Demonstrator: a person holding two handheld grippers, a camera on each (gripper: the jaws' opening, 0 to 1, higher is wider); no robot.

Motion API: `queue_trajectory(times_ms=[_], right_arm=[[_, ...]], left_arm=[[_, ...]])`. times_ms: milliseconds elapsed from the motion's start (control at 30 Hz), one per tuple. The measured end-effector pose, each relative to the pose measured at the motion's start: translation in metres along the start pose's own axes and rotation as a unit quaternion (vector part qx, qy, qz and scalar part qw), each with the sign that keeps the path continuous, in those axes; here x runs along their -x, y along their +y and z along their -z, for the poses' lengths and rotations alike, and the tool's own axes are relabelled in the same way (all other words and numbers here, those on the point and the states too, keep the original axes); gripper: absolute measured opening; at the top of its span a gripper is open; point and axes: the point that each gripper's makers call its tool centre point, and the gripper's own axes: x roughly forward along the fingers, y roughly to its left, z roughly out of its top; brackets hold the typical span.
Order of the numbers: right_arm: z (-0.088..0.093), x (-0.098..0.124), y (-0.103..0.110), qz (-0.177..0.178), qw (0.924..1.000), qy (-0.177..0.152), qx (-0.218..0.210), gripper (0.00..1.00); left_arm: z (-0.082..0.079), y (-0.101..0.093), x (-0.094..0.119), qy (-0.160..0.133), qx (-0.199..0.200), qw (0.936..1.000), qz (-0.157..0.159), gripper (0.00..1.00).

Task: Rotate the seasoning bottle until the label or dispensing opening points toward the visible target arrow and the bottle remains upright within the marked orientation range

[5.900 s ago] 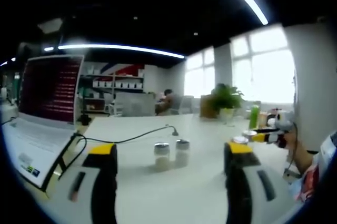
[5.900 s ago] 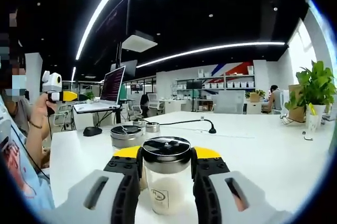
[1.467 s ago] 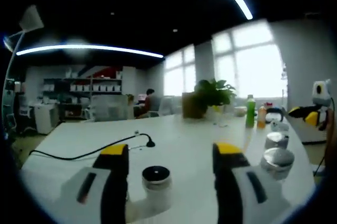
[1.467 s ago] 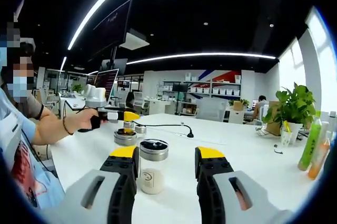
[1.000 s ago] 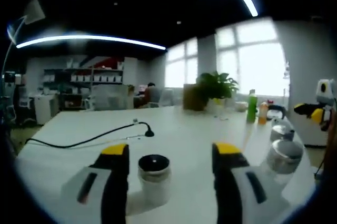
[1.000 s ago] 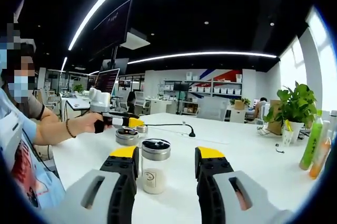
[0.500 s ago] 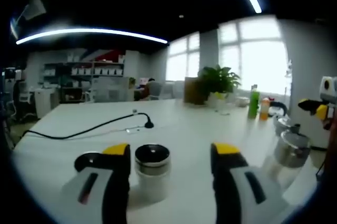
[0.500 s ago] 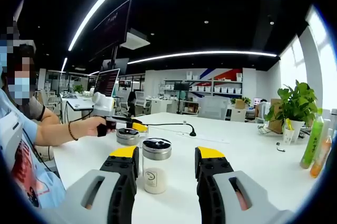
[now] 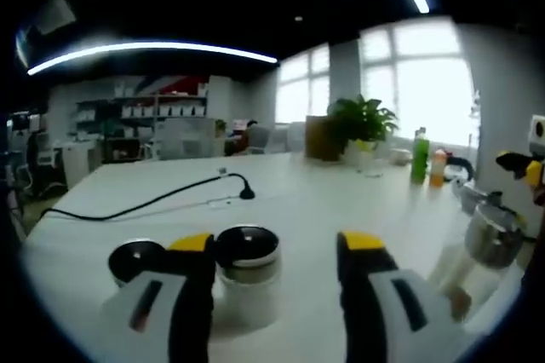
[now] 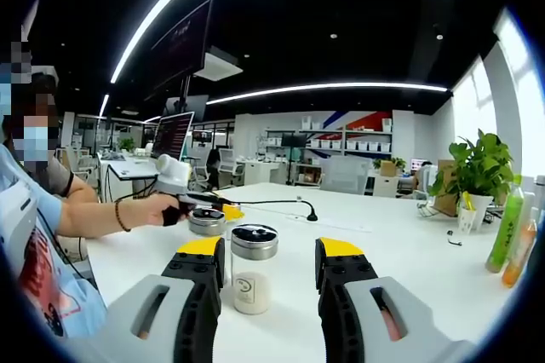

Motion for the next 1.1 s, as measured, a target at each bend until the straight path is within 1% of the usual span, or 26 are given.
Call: queue_trajectory(times_ms=[100, 167, 433, 533, 633, 767, 933, 1100], right_arm=[[0.0, 0.0, 0.0, 0.0, 1.0, 0.001, 0.0, 0.43], [0.001, -0.001, 0.001, -0.001, 1.0, 0.001, -0.002, 0.43], [0.002, -0.001, 0.004, -0.005, 1.0, 0.004, -0.002, 0.43], [0.003, -0.001, 0.002, -0.003, 1.0, 0.005, -0.005, 0.43], [0.004, -0.001, 0.001, -0.003, 1.0, 0.007, -0.006, 0.43], [0.005, -0.001, 0.001, -0.006, 0.9999, 0.008, -0.009, 0.42], [0.003, 0.001, -0.001, -0.001, 1.0, 0.005, -0.007, 0.42], [0.004, 0.0, 0.001, -0.003, 1.0, 0.006, -0.007, 0.42]], left_arm=[[-0.001, 0.0, -0.002, -0.006, 0.006, 1.0, 0.0, 0.57], [0.0, 0.001, -0.004, -0.006, 0.009, 0.9999, -0.002, 0.57], [-0.001, 0.007, -0.004, -0.011, 0.027, 0.9995, -0.012, 0.49], [0.0, 0.009, -0.005, -0.014, 0.014, 0.9997, -0.015, 0.44], [-0.001, 0.01, -0.005, -0.014, 0.016, 0.9996, -0.019, 0.4], [0.0, 0.012, -0.006, -0.011, 0.006, 0.9995, -0.029, 0.35], [0.001, 0.011, -0.005, -0.014, -0.017, 0.9992, -0.033, 0.34], [0.001, 0.01, -0.004, -0.025, -0.019, 0.9991, -0.029, 0.34]])
